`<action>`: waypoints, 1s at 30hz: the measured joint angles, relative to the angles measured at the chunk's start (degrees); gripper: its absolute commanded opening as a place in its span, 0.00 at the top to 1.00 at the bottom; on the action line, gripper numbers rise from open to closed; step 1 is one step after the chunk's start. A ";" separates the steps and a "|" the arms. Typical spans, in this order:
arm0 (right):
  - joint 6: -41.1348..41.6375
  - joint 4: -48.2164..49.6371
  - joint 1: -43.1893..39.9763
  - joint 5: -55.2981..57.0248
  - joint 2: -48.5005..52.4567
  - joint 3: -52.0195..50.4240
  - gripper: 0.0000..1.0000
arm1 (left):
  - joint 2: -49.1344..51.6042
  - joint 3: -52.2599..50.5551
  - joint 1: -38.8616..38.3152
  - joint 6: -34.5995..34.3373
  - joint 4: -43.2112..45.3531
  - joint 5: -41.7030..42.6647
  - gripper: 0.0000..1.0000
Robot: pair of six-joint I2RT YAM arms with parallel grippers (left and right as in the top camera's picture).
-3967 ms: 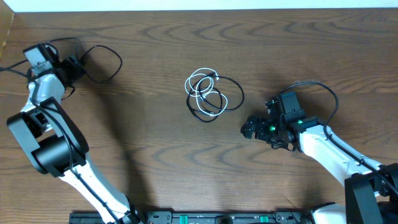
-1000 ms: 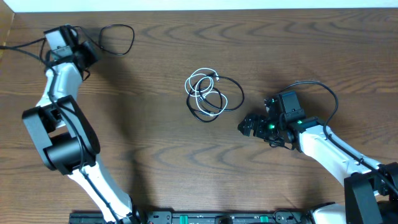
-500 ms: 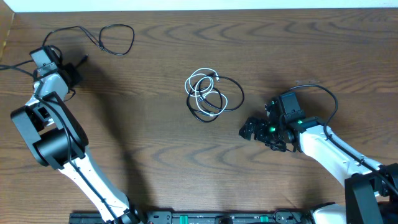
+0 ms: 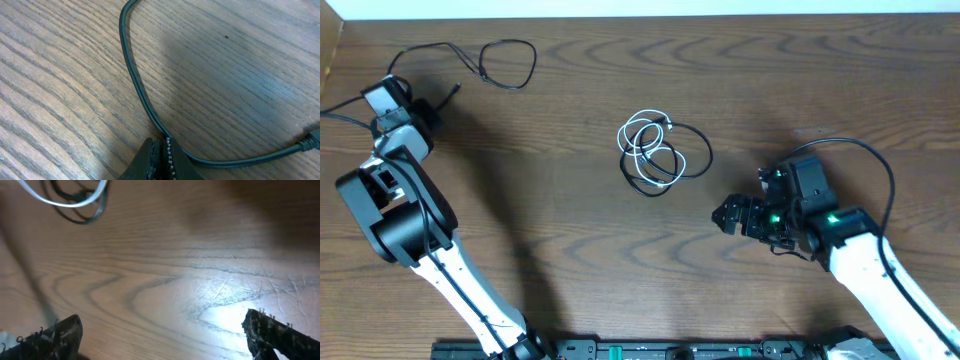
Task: Untangle cables
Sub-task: 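Move the left gripper to the remaining bundle and grasp the white cable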
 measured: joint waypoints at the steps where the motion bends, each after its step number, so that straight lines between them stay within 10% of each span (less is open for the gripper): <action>1: 0.00 0.00 0.00 0.00 -0.87 0.00 0.01 | 0.00 0.26 0.00 0.00 -0.35 0.02 0.91; 4: 0.00 0.20 0.00 -0.04 -2.73 0.00 0.01 | 0.00 1.33 0.00 0.24 -1.88 0.66 0.29; 6: 0.00 0.20 0.00 -0.04 -2.86 0.00 0.01 | -0.22 1.86 0.00 0.07 -2.84 2.56 0.08; 14: -0.15 1.38 -1.38 -0.44 -2.86 0.00 0.01 | -15.58 2.03 0.00 -6.71 -14.36 14.29 0.04; 22: -0.22 -1.55 -14.78 -1.70 -3.72 0.07 0.01 | -27.41 3.85 -7.04 -24.76 -35.60 52.74 0.10; 30: -0.28 -3.72 -22.67 6.23 -3.93 0.11 0.01 | -27.10 2.25 -31.30 -16.50 -56.81 42.80 0.10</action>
